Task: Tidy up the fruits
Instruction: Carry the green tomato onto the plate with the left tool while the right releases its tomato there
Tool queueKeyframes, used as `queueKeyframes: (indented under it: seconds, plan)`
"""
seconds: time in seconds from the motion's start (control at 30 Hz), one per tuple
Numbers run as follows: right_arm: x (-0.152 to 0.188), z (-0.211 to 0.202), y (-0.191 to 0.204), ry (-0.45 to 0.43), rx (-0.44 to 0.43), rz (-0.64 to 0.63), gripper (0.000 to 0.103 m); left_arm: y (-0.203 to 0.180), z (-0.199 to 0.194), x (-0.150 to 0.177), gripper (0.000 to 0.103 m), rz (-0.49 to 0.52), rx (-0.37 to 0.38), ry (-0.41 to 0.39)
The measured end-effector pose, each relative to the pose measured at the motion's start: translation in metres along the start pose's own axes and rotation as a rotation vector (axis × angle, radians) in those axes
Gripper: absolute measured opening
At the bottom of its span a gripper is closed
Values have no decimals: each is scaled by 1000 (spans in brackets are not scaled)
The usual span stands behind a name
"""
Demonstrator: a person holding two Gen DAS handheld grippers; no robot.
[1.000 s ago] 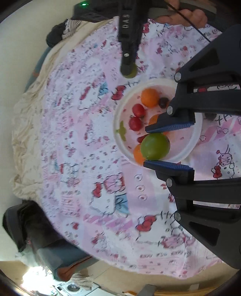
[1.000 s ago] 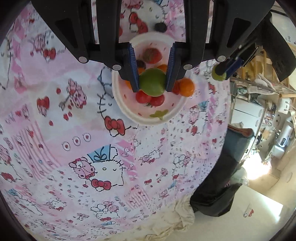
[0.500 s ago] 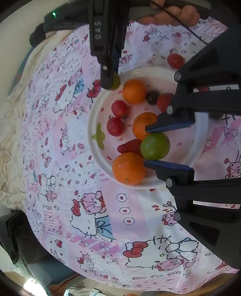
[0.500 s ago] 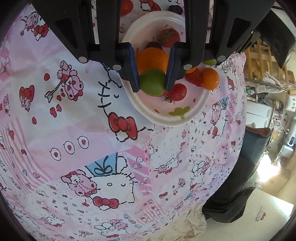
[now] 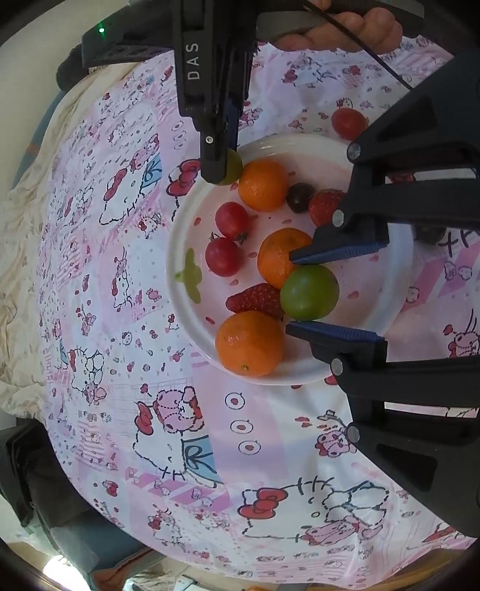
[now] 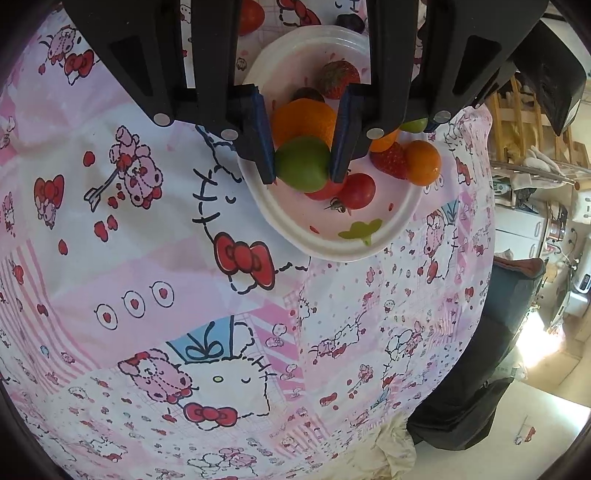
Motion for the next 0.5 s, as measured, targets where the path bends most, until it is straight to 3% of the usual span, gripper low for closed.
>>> queueKeyframes:
  seconds: [0.07, 0.1, 0.13, 0.23, 0.27, 0.5]
  plan:
    - [-2, -3, 1, -7, -4, -4, 39, 2, 0, 0, 38, -17, 3, 2]
    - [-4, -6, 4, -20, -6, -13, 45, 3, -1, -1, 48, -24, 5, -6]
    - [-5, -8, 6, -31, -10, -20, 58, 4, -3, -2, 58, -28, -3, -18]
    - [-9, -18, 15, -66, -25, -48, 73, 6, -11, -8, 76, -31, -18, -52]
    - [-10, -20, 18, -73, -28, -56, 79, 6, -14, -9, 76, -36, -9, -61]
    - [-15, -48, 38, -154, -31, -129, 80, 15, -27, -13, 77, -101, 17, -94]
Point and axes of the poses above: each gripper's, at about its wrist camera, not at the fingertips, and z roughly the way its jaws point, y to its left, x to its underside, the point moved 10 cm from there along z, roughly the way its jaws point, and after that the axes turned 1 degree about -y, right-handed, at the moved point
